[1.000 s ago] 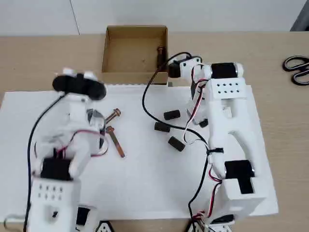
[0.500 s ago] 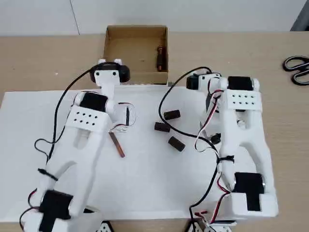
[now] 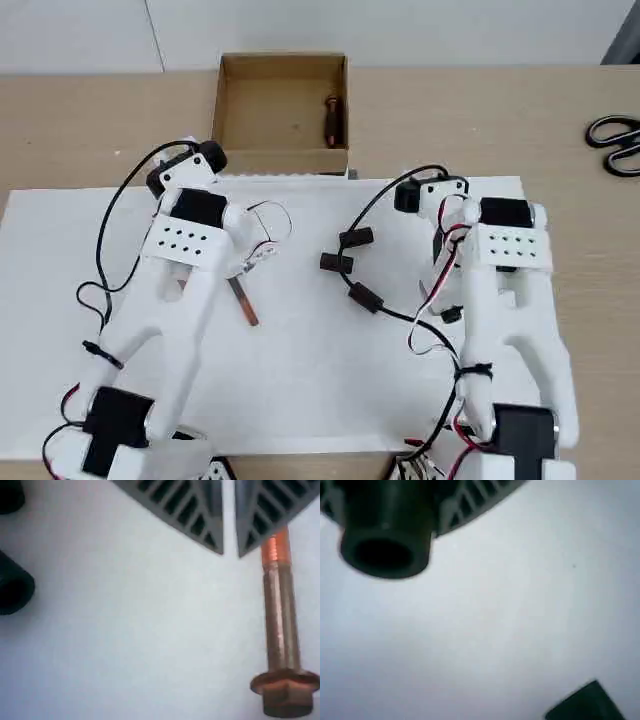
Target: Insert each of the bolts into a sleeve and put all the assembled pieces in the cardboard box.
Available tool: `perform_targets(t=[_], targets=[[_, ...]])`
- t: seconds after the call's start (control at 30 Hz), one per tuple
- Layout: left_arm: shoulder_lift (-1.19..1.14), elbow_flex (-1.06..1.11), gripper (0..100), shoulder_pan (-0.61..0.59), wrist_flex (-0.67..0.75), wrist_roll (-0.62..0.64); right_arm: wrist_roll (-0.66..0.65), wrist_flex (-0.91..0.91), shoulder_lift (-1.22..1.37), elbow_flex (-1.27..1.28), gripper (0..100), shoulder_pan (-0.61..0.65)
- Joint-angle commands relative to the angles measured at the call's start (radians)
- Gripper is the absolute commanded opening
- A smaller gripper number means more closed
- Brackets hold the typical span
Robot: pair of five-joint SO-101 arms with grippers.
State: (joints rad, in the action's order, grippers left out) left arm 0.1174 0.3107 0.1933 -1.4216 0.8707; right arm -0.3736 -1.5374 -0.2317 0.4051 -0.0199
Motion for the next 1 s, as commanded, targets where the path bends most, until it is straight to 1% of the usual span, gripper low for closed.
perform_targets(t=[0.0, 0.13, 0.4, 0.57, 0.63, 0.97], targets=[[0.003, -0.039, 1, -0.037, 0.017, 0.006, 0.006, 0.013, -0.071, 0.005, 0.5, -0.008], [0.003, -0.035, 1, -0.086, 0.012, 0.003, 0.006, 0.010, -0.090, 0.005, 0.5, -0.007], [0.003, 0.013, 1, -0.084, 0.032, -0.031, 0.006, 0.010, -0.090, 0.005, 0.5, -0.004], [0.002, 0.048, 11, -0.087, 0.032, -0.044, 0.006, 0.007, -0.090, 0.005, 0.5, -0.004], [0.002, 0.065, 13, -0.087, 0.032, -0.044, 0.006, 0.010, -0.088, 0.005, 0.5, -0.004], [0.002, 0.217, 13, -0.087, 0.213, -0.057, 0.006, 0.008, -0.088, 0.005, 0.5, -0.008]])
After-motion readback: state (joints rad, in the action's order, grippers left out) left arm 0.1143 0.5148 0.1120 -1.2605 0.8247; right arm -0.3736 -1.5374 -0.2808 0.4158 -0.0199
